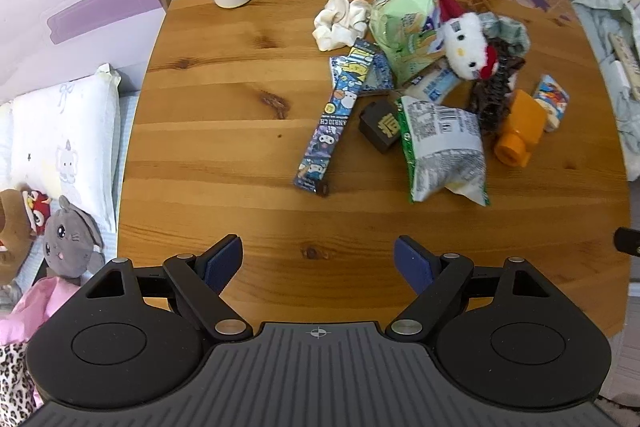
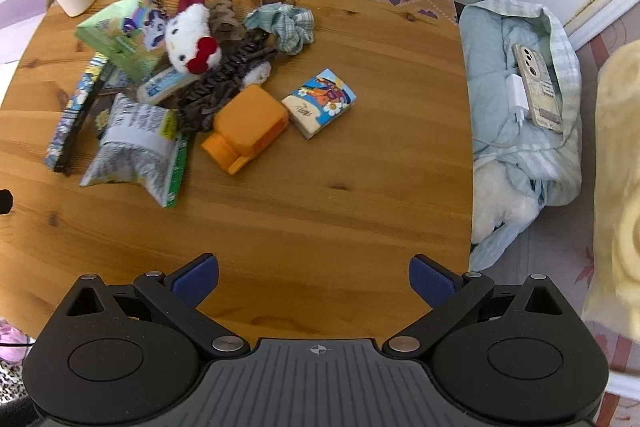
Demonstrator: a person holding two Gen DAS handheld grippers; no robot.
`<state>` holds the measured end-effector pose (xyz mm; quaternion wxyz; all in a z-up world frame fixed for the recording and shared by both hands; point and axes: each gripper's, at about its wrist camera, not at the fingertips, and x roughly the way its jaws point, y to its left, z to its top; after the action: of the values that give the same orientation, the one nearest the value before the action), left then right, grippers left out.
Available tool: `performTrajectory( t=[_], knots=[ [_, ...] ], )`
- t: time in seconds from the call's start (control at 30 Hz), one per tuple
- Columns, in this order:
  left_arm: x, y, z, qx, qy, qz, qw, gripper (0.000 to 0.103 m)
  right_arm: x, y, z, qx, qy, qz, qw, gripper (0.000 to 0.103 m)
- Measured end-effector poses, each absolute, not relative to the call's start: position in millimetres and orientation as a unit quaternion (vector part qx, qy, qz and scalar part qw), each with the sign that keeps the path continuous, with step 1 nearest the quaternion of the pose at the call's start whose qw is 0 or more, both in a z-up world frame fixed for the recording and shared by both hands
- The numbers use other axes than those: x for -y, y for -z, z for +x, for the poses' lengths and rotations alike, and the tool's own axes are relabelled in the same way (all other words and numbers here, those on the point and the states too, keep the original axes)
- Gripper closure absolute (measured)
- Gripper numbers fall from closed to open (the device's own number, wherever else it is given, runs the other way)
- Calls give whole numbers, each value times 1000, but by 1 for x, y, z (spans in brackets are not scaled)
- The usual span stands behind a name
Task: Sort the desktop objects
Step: 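Move both tools toward the cluttered objects on the table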
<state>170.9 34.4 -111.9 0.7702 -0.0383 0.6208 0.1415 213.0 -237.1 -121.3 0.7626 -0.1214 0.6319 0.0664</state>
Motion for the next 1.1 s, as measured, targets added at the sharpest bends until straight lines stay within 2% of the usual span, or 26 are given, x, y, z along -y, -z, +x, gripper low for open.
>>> performTrajectory(
  t=[0.27, 0.73, 0.97, 1.1],
  knots=[
    [-41, 141, 204, -639, -157, -57, 751, 18, 245, 147, 252, -631, -98, -130, 759, 0],
    [-52, 184, 240, -648, -205, -44, 732, 19, 250, 191, 301, -578, -195, -143, 779, 0],
    [-60, 200, 247, -651, -196, -40, 732, 19, 246, 216, 306, -535, -213, -218, 788, 0],
    [-65, 209, 251, -647, -178, -48, 740, 19, 245, 224, 311, -518, -217, -222, 797, 0]
  ],
)
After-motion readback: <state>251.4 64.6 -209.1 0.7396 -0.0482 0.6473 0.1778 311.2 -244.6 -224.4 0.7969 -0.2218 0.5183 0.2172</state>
